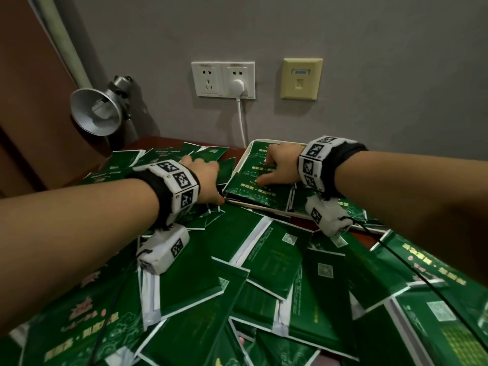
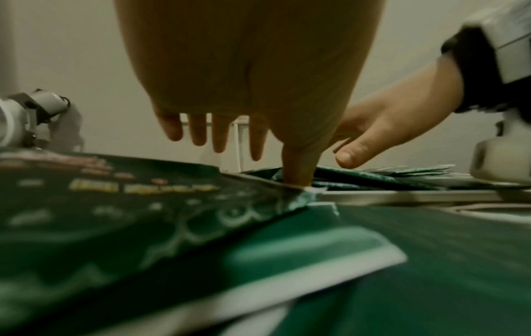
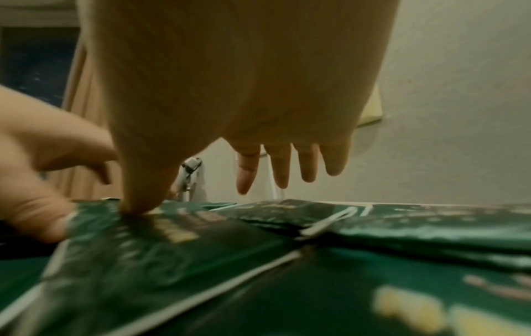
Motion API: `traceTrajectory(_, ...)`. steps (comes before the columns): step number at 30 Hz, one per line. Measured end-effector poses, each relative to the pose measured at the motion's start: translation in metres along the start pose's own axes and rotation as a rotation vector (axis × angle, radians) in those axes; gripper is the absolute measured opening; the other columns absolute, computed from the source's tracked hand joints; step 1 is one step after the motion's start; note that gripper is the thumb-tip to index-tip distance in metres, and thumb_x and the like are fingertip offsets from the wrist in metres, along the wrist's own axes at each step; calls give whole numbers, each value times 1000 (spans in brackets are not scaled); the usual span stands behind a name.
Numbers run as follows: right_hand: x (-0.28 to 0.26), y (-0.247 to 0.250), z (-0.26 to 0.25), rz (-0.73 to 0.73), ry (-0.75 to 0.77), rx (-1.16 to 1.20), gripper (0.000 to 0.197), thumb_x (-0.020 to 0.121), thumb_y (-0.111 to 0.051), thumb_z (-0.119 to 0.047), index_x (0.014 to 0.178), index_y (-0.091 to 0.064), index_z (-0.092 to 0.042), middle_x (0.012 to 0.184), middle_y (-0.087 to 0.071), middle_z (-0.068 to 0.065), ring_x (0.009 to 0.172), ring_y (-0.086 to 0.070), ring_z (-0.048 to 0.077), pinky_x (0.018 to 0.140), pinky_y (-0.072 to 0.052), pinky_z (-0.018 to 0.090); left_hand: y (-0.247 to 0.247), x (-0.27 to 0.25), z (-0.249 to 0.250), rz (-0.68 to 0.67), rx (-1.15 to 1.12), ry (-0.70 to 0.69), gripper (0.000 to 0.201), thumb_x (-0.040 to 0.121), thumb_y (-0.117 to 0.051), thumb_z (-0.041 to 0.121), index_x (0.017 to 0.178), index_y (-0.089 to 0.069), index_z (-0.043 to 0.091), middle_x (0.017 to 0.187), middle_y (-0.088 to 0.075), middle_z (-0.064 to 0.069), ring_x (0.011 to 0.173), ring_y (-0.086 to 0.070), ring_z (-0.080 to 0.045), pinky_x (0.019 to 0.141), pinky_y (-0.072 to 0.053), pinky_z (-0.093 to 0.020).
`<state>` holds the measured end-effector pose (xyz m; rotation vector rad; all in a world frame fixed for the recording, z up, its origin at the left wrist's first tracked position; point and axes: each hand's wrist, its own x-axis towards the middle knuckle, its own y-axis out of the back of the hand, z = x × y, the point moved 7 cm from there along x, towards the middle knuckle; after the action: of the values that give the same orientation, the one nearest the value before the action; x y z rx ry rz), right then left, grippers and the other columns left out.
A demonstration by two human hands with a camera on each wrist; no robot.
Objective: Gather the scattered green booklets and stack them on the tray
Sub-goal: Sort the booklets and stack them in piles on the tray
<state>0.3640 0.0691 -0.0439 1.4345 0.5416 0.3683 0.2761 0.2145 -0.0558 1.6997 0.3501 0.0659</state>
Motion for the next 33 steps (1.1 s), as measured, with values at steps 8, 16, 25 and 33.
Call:
traceTrajectory(8,-15,-16,-41,-33,157,48,81,70,-69,-67,136,-40,-31,130,-53,3,115,-52,25,97,-46,43,5,5,2,35,21,-73,53,88,-59,42,137,-40,50,140,-42,-5,129,-32,-34,106,-33,-50)
traceTrajectory(16,-18,-17,-37,-63,106,13,68,76,-71,-56,132,-49,-23,123,-57,4,109,-55,24,88,-45,31,6,4,-12,-42,253,20,36,96,-53,25,132,-55,25,132,-53,-8,122,-41,-31,91,-28,-38)
traceTrajectory(25,-46,-3,-38,-16,93,-42,64,76,-68,-56,128,-52,-22,120,-60,5,106,-56,26,92,-47,35,14,-23,13,27,122,-68,42,88,-55,45,127,-52,29,126,-49,-11,121,-37,-35,97,-36,-45)
traceTrajectory(33,-163,11,-25,-83,99,-94,67,81,-71,-43,138,-45,-18,125,-59,7,110,-57,25,80,-42,28,28,-130,105,-34,132,-375,51,90,-60,43,135,-49,22,128,-54,-9,121,-44,-30,83,-31,-31)
